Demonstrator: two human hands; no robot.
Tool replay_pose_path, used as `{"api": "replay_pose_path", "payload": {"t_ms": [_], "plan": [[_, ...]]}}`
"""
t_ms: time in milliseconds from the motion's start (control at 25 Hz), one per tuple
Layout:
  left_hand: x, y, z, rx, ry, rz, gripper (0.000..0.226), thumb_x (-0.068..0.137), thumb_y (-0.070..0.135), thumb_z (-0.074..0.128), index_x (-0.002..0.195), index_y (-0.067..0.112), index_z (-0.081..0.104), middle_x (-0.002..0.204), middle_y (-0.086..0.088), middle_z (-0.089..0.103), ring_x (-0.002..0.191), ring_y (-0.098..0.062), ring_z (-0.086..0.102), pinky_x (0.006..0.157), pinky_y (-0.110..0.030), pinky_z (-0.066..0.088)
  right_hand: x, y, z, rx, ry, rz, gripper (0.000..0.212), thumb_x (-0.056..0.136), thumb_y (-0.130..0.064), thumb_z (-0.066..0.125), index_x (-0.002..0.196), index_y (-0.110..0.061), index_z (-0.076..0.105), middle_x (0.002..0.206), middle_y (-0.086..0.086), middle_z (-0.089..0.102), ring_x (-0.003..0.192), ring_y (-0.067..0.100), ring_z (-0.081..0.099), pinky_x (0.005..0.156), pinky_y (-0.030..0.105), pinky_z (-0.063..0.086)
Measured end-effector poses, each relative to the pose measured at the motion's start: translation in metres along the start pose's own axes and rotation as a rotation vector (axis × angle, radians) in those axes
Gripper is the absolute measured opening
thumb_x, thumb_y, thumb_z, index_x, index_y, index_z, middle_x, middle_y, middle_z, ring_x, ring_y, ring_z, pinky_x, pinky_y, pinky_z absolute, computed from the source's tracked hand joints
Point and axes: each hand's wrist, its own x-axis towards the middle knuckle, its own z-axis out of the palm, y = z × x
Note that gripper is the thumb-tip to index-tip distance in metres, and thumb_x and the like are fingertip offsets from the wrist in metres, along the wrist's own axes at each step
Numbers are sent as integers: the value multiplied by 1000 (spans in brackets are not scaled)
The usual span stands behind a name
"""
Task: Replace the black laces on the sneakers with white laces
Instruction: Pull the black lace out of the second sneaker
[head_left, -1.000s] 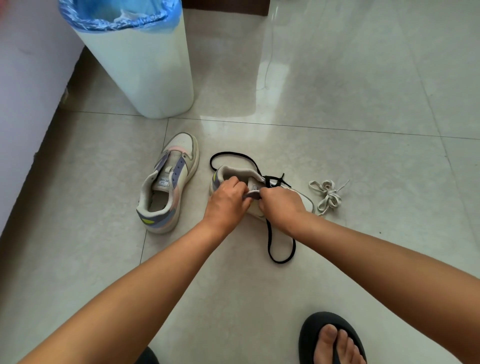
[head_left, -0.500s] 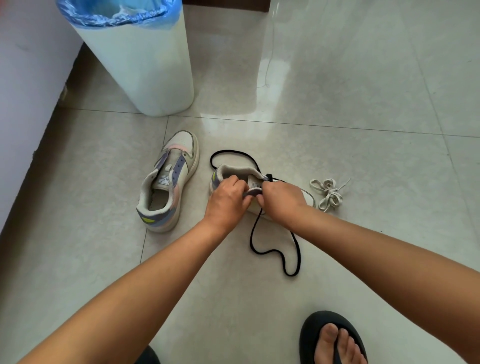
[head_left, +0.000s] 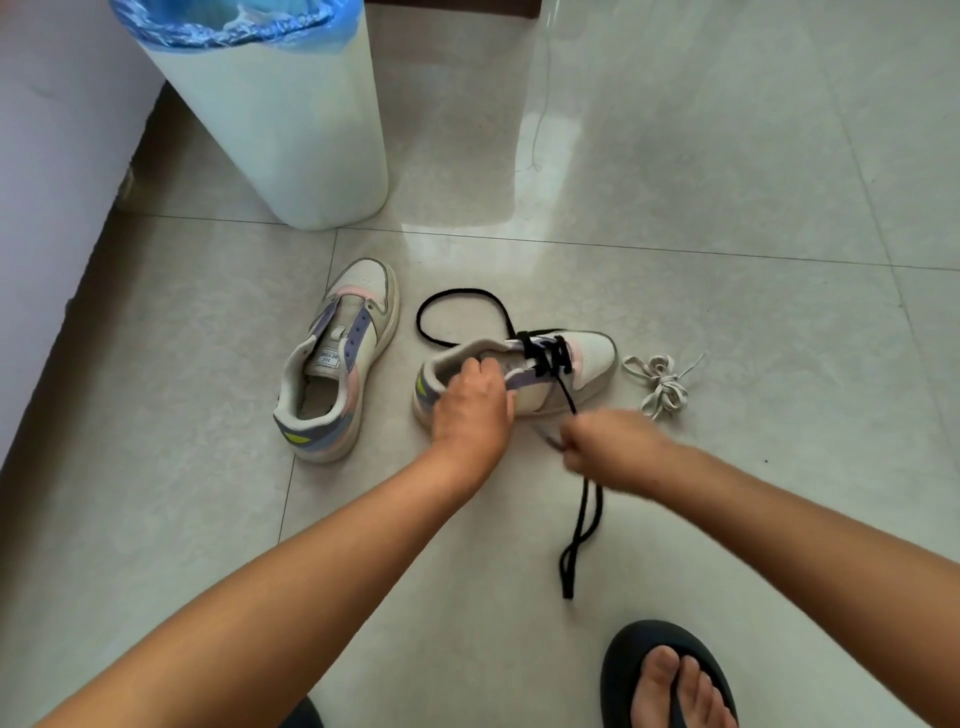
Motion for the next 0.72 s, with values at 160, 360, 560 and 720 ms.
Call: {"api": "replay_pose_path", "payload": {"t_ms": [160,360,560,720], "plan": [[-18,16,-13,-395,-271,38,22,94,20,49,105,5,61,101,-17,67,93,-33,64,81,-39,53,7,39,-22,321,485,198,23,94,-22,46,113,-12,52,109,8,61,102,30,55,76,36,43],[9,-14,-20,-244,-166,-17,22,91,17,52,110,6,57,108,-14,63,102,-29,57,83,-33,44,-5,12,13,485,136,125,39,89,-43,56,114,-14,49,107,6,58,99,26,56,79,34,45],[-5,-21,0,-169,-234,144,35,85,28,60,111,10,45,109,-6,51,102,-25,52,84,-40,45,6,13,24,325,178,-33,35,88,-22,53,122,-14,48,123,7,52,111,27,50,87,38,44],[-14,-20,6,-276,-224,109,26,86,40,59,97,18,51,91,7,55,89,-15,54,86,-34,39,13,17,25,374,218,-93,37,86,-15,54,123,-17,50,117,4,52,108,24,49,87,35,42]]}}
